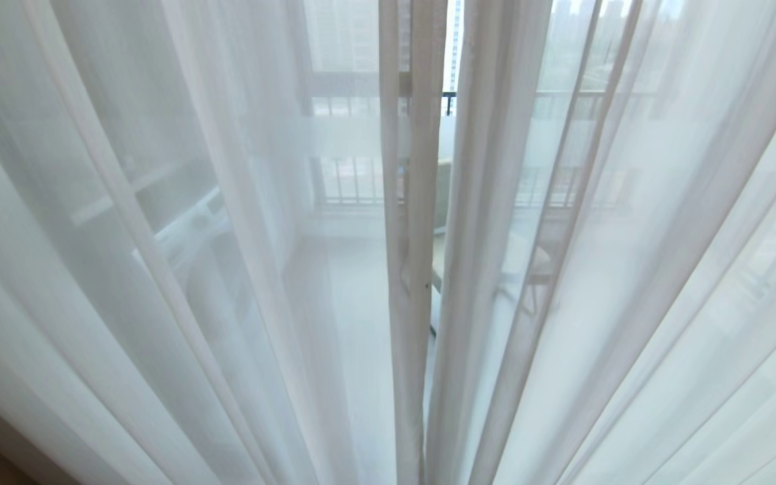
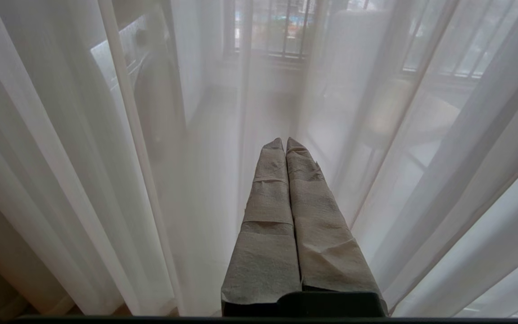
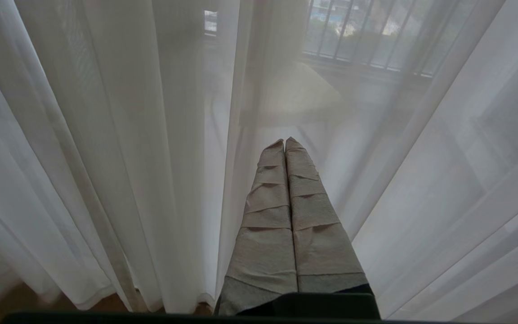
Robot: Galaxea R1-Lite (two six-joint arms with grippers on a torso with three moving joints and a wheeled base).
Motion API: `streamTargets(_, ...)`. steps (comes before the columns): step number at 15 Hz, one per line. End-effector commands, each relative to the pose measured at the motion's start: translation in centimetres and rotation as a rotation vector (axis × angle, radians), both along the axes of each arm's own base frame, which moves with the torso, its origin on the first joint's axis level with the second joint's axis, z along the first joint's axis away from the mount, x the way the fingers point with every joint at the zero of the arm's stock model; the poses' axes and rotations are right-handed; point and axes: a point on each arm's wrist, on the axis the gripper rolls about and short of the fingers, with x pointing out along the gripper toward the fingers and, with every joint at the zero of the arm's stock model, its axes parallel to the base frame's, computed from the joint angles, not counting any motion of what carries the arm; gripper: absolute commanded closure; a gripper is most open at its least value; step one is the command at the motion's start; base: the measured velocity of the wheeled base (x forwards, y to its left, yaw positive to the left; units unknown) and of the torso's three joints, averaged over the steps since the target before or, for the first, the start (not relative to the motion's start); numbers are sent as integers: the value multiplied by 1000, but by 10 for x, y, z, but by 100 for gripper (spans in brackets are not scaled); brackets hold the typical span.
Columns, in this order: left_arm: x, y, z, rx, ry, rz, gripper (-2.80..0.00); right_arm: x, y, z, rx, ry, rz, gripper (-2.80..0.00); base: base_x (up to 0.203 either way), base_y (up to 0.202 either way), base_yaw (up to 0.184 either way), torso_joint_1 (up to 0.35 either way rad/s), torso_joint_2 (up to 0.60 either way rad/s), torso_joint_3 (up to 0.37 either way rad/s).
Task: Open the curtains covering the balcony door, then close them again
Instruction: Pull the outer curtains open on both sides, then pull the inner curtains open on both sides
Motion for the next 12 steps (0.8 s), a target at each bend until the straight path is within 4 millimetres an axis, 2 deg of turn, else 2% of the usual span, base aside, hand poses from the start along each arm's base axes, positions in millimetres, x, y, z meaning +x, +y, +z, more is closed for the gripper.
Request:
streamTargets(1, 0, 0, 0, 0, -1, 1, 0, 0, 0, 0, -2, 0, 0, 0, 0, 0, 0, 0, 0, 0)
streamTargets(12, 0, 0, 0, 3, -1, -3, 0, 0, 0, 0, -1, 0, 2, 0, 0, 0, 0, 0, 0, 0)
